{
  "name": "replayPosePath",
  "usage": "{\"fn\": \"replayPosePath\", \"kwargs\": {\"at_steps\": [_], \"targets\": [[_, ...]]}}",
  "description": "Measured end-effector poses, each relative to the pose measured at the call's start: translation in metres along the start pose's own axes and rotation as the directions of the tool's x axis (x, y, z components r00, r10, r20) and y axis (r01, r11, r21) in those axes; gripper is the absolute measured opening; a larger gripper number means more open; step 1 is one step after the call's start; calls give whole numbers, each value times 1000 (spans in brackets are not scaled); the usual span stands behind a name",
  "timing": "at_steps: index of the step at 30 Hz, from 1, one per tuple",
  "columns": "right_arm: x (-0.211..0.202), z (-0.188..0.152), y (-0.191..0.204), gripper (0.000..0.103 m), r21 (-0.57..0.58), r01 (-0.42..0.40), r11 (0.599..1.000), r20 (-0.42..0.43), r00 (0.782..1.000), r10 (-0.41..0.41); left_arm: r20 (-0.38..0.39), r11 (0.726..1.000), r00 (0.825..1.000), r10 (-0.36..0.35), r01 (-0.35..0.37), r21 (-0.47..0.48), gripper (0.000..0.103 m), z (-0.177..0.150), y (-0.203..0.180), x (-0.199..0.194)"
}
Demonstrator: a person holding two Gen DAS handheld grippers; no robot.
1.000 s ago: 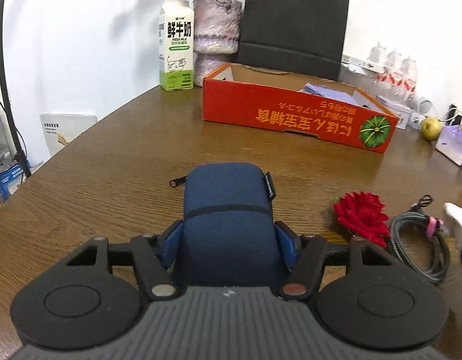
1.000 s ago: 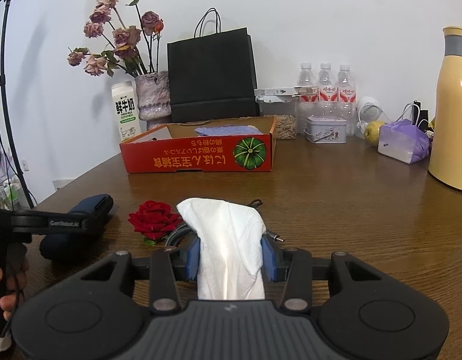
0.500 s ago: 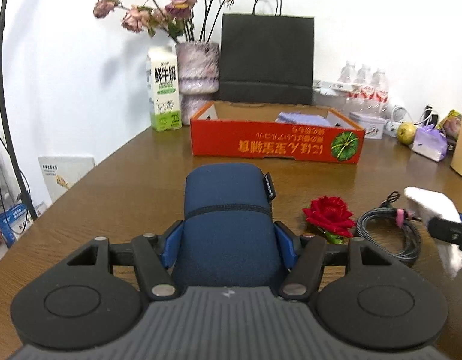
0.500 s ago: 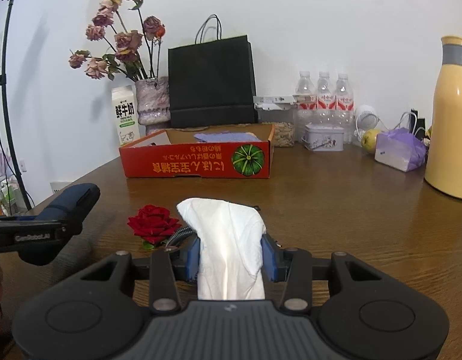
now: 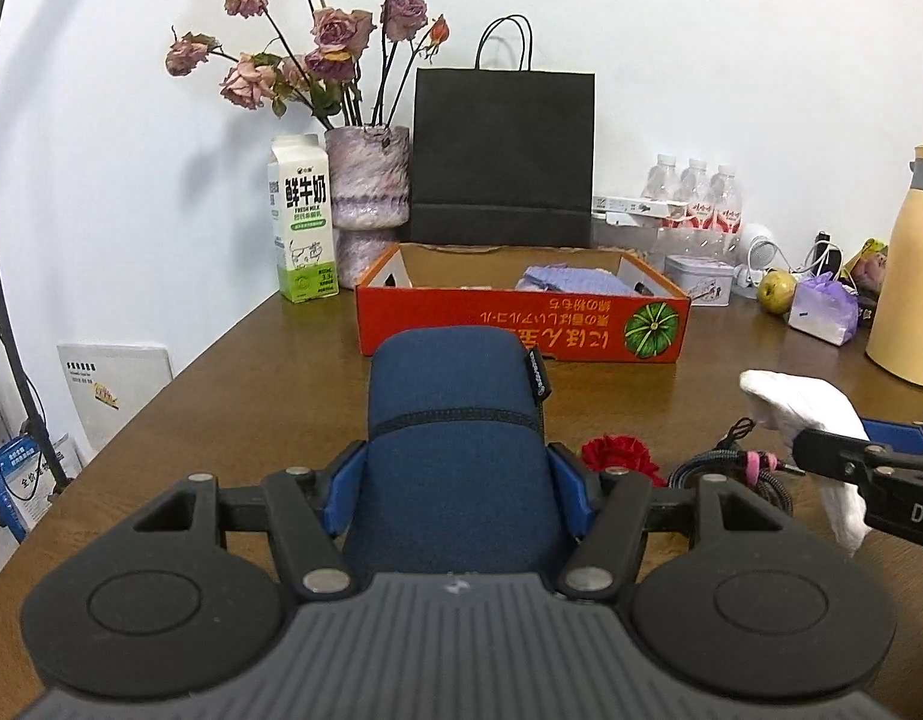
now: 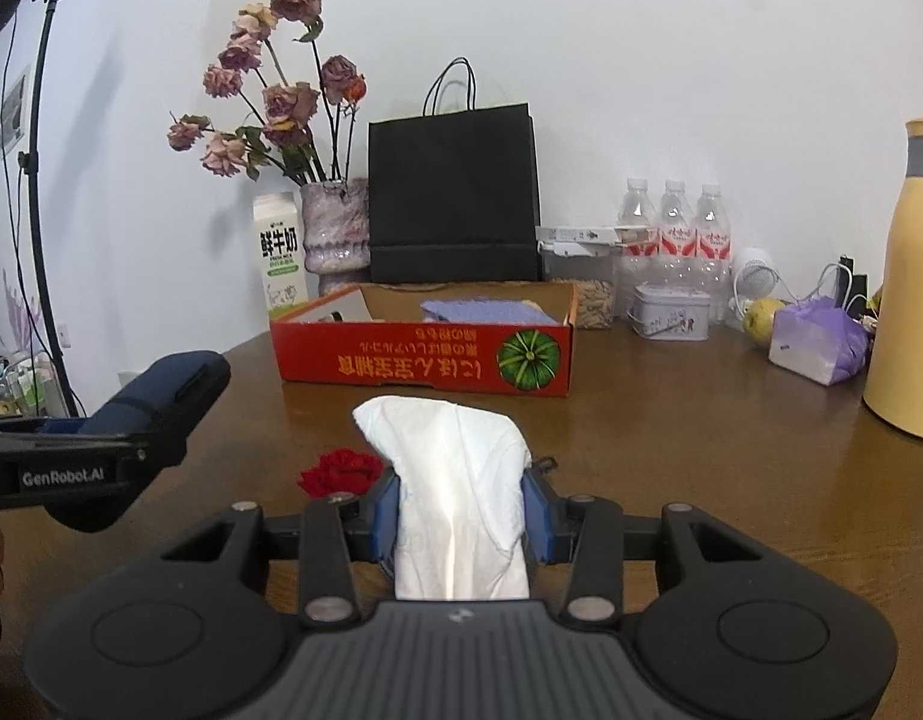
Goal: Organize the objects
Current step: 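Carry the navy pouch and white tissue with both grippers toward the red box, then lower the navy pouch and white tissue with both grippers into the box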
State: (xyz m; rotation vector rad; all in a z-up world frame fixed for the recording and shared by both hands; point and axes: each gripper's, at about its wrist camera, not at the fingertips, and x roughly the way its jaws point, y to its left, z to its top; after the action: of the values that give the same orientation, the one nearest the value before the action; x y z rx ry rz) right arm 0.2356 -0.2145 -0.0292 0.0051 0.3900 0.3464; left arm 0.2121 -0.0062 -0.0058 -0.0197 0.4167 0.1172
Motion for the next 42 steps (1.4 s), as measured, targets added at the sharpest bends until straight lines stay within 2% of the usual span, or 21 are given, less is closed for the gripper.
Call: {"fn": "replayPosePath", "kwargs": {"at_steps": [19,42], "targets": [[21,40,11,41,2,-16,1000,40,999,16,36,999,999,-32,32,13,65,39,-5,16],[97,88,11,41,-14,-41,999,19,999,41,29,999,999,-42,42,3,65,88,-4,89]]}}
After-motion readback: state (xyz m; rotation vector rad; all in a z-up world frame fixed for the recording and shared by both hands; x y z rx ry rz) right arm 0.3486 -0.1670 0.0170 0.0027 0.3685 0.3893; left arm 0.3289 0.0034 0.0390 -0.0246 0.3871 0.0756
